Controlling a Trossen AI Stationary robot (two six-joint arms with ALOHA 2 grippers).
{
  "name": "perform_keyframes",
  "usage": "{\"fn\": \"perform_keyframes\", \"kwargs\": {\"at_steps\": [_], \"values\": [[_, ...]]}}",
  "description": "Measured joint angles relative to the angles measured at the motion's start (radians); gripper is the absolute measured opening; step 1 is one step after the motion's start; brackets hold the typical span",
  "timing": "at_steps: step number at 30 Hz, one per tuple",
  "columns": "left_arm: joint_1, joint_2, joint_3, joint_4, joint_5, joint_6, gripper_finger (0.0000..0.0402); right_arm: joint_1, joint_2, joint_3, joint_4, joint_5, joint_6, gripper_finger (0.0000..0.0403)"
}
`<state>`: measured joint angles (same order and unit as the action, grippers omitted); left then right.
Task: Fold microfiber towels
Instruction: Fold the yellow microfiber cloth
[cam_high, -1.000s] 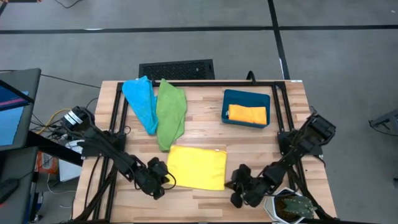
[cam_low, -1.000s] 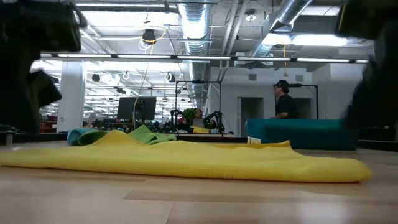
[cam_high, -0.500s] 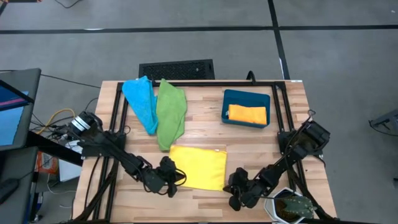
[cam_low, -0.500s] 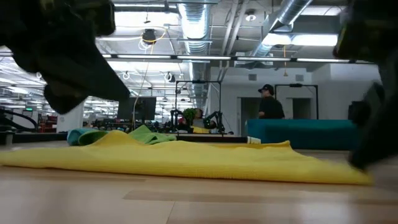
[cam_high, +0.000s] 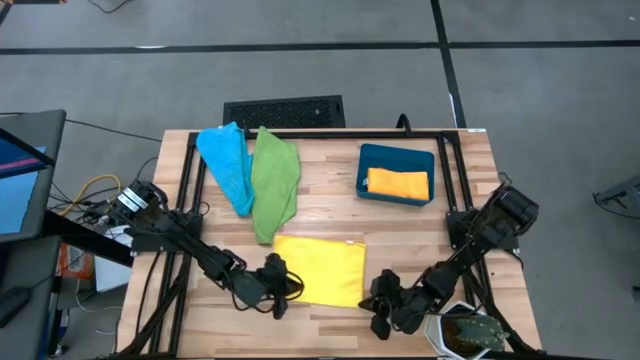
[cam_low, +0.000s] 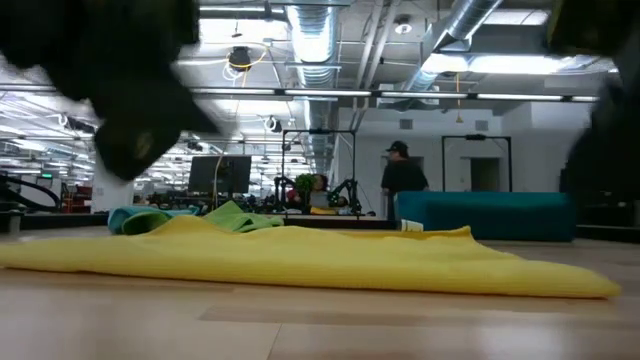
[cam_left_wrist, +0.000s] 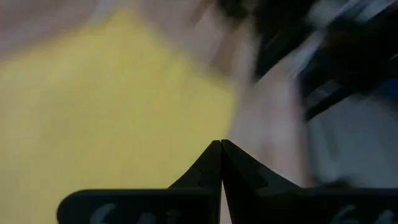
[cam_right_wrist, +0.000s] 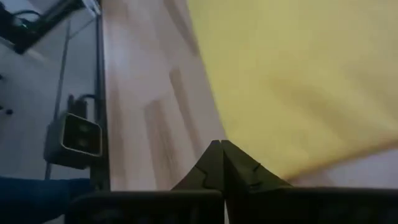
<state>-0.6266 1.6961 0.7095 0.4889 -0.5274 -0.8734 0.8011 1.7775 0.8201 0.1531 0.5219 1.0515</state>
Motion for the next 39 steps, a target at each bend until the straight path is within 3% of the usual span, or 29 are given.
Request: {"fn": "perform_keyframes", "kwargs": {"at_steps": [2,6,10,15,26,39], "values": [[0.000,-0.004,0.020,0.093,-0.018,0.090,0.0000,0.000,-0.026,-0.002,0.011,0.013,-0.036,0.0018],[0.021,0.048,0.105,0.026,0.002,0.204,0.0000,-0.019,-0.044,0.041,-0.019,-0.045,-0.206,0.0022],[0.051,0.157,0.215,-0.014,0.084,0.295,0.0000,-0.053,-0.037,0.131,-0.254,-0.164,-0.328,0.0025],[0.071,0.292,0.337,-0.011,0.139,0.357,0.0000,-0.090,-0.037,0.228,-0.468,-0.210,-0.433,0.0057],[0.072,0.449,0.441,-0.013,0.151,0.309,0.0000,-0.089,-0.036,0.238,-0.479,-0.209,-0.503,0.0161],[0.066,0.451,0.438,-0.112,0.148,0.286,0.0000,-0.083,0.127,0.251,-0.434,-0.235,-0.495,0.0159]]}}
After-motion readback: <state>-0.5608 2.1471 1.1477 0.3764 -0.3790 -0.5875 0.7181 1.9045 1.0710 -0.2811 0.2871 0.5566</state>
